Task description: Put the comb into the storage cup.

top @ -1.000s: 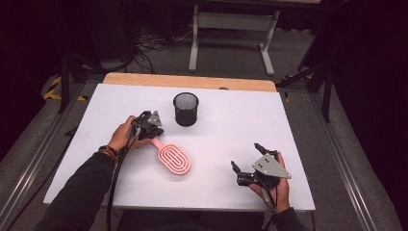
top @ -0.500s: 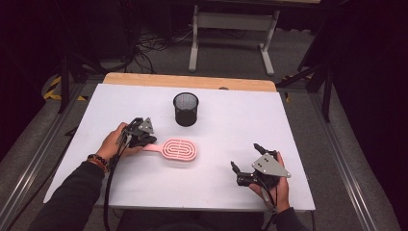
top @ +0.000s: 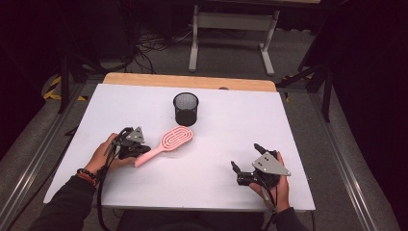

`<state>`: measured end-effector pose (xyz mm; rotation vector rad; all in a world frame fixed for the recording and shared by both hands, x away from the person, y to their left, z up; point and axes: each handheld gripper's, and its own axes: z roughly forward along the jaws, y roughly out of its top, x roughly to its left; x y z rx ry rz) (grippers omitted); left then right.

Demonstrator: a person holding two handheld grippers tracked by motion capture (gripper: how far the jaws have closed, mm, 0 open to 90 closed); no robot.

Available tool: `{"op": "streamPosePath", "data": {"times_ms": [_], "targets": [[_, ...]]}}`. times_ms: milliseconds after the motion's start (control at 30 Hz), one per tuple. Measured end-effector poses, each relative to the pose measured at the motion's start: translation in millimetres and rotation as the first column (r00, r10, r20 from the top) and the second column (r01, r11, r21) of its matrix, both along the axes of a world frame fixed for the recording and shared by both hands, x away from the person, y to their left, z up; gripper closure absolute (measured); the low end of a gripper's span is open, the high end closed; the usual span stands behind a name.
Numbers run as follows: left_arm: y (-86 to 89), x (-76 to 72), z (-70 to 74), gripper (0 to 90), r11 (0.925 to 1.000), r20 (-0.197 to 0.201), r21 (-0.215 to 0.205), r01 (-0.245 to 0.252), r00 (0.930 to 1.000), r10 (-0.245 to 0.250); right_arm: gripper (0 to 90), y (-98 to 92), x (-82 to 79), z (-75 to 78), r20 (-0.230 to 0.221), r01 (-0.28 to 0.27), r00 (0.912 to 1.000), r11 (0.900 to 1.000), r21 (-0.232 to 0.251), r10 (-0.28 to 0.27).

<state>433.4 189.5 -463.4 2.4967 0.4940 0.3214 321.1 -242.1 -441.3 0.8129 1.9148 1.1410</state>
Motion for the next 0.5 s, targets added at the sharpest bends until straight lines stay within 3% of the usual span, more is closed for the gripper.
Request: {"op": "streamPosePath", "data": {"times_ms": [300,367,500], "targets": [[7.2,-10.5,5.4,86.8,0.9999,0.013,0.012,-0.007,0.9999,0.007,6.4,-1.6,-0.7,1.0,0.003,0.002,1.0,1.0,-0.003,-0.002],[17.1,-14.7,12.4,86.8,0.9996,0.029,-0.023,-0.019,0.9994,0.02,6.5,-2.0,-0.7,1.5,0.005,0.004,1.0,1.0,-0.006,-0.004],[27.4,-21.1,18.7,85.3,0.998,0.051,-0.051,-0.036,0.9979,0.039,6.5,-2.6,-0.5,2.0,0.004,0.005,1.0,1.0,-0.008,-0.005]]}}
